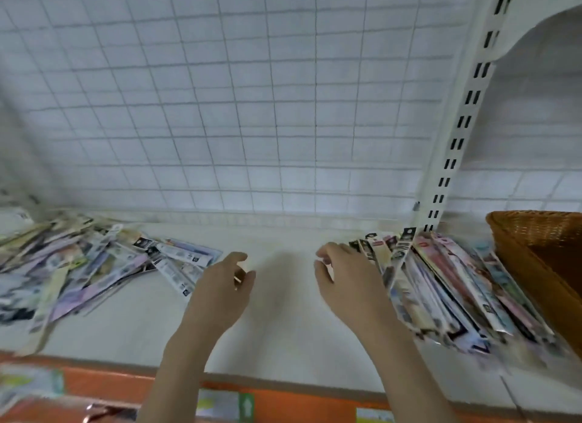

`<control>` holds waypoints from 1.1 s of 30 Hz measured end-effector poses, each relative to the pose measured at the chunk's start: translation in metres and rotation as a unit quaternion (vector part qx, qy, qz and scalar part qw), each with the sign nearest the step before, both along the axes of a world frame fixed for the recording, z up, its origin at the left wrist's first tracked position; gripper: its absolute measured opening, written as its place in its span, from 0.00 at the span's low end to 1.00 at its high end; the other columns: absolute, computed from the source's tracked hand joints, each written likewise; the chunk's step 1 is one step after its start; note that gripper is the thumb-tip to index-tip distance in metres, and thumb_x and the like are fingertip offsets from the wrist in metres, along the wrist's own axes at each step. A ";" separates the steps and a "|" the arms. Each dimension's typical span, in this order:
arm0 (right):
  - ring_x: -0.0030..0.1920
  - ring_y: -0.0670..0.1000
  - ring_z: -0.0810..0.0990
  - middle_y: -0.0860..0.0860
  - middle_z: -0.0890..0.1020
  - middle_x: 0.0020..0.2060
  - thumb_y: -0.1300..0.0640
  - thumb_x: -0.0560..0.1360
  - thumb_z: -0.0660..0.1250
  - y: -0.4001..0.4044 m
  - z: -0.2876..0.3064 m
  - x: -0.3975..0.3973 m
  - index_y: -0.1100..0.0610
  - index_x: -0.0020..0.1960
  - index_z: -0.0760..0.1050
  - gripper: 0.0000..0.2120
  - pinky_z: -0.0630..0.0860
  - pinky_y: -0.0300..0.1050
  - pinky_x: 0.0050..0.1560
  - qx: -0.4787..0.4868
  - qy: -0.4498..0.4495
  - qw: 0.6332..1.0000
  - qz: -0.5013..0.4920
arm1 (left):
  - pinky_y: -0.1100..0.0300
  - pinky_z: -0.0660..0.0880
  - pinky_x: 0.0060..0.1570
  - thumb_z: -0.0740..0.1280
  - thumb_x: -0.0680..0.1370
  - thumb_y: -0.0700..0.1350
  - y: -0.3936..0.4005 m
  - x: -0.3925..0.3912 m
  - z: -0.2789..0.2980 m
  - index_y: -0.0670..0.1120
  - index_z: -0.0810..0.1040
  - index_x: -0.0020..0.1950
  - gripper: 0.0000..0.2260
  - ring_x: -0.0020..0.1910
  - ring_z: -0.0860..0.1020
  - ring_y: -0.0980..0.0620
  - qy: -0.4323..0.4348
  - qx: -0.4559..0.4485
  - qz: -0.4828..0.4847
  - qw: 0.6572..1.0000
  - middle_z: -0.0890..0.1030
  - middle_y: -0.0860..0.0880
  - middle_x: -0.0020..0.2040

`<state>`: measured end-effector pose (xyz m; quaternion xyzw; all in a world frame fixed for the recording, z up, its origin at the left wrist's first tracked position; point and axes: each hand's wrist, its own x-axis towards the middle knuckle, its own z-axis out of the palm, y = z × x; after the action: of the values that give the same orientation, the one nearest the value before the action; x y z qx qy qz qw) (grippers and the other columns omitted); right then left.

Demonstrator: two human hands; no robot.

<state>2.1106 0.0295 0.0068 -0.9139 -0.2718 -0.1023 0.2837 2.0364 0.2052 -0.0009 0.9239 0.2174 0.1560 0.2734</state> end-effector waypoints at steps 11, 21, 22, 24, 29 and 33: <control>0.50 0.49 0.77 0.46 0.79 0.50 0.51 0.79 0.57 0.139 -0.022 -0.057 0.50 0.56 0.73 0.10 0.71 0.42 0.45 -0.027 0.048 0.996 0.067 | 0.62 0.68 0.31 0.64 0.78 0.43 0.151 -0.085 -0.014 0.43 0.79 0.57 0.10 0.34 0.75 0.51 -0.051 0.022 0.113 0.992 0.80 0.48 0.38; 0.49 0.50 0.78 0.48 0.81 0.46 0.53 0.78 0.60 0.237 -0.026 -0.074 0.52 0.54 0.77 0.09 0.67 0.41 0.42 -0.043 0.029 0.998 0.042 | 0.68 0.66 0.28 0.64 0.77 0.40 0.260 -0.124 -0.003 0.41 0.81 0.49 0.06 0.25 0.73 0.56 -0.131 0.029 0.116 0.984 0.76 0.52 0.33; 0.50 0.50 0.77 0.48 0.81 0.47 0.54 0.78 0.61 0.245 -0.026 -0.075 0.52 0.55 0.77 0.09 0.67 0.41 0.42 -0.040 0.032 0.998 0.033 | 0.68 0.65 0.27 0.64 0.77 0.40 0.268 -0.125 -0.003 0.42 0.81 0.48 0.06 0.25 0.72 0.55 -0.134 0.030 0.111 0.984 0.75 0.53 0.32; 0.53 0.52 0.77 0.50 0.80 0.49 0.55 0.77 0.62 0.257 -0.027 -0.078 0.54 0.57 0.77 0.10 0.69 0.43 0.46 -0.050 0.034 0.998 0.011 | 0.66 0.65 0.27 0.64 0.78 0.40 0.283 -0.125 -0.004 0.43 0.80 0.45 0.05 0.24 0.72 0.53 -0.139 0.026 0.101 0.985 0.75 0.55 0.31; 0.56 0.61 0.74 0.57 0.77 0.53 0.58 0.73 0.68 0.266 -0.028 -0.082 0.59 0.57 0.78 0.13 0.72 0.52 0.55 -0.067 0.010 0.993 -0.094 | 0.63 0.67 0.28 0.64 0.77 0.40 0.306 -0.113 -0.010 0.45 0.79 0.43 0.05 0.26 0.73 0.49 -0.146 0.010 0.061 0.987 0.76 0.54 0.32; 0.58 0.56 0.72 0.53 0.76 0.55 0.51 0.76 0.64 0.264 -0.028 -0.081 0.54 0.58 0.77 0.13 0.72 0.49 0.57 -0.131 0.047 0.982 -0.126 | 0.62 0.67 0.27 0.64 0.77 0.40 0.313 -0.099 -0.013 0.43 0.80 0.43 0.06 0.25 0.73 0.50 -0.163 0.008 0.018 0.986 0.79 0.47 0.31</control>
<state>2.0292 0.2935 -0.0211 -0.9739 -0.1517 -0.0575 0.1589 1.9377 0.5181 -0.0139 0.8840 0.1855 0.3114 0.2951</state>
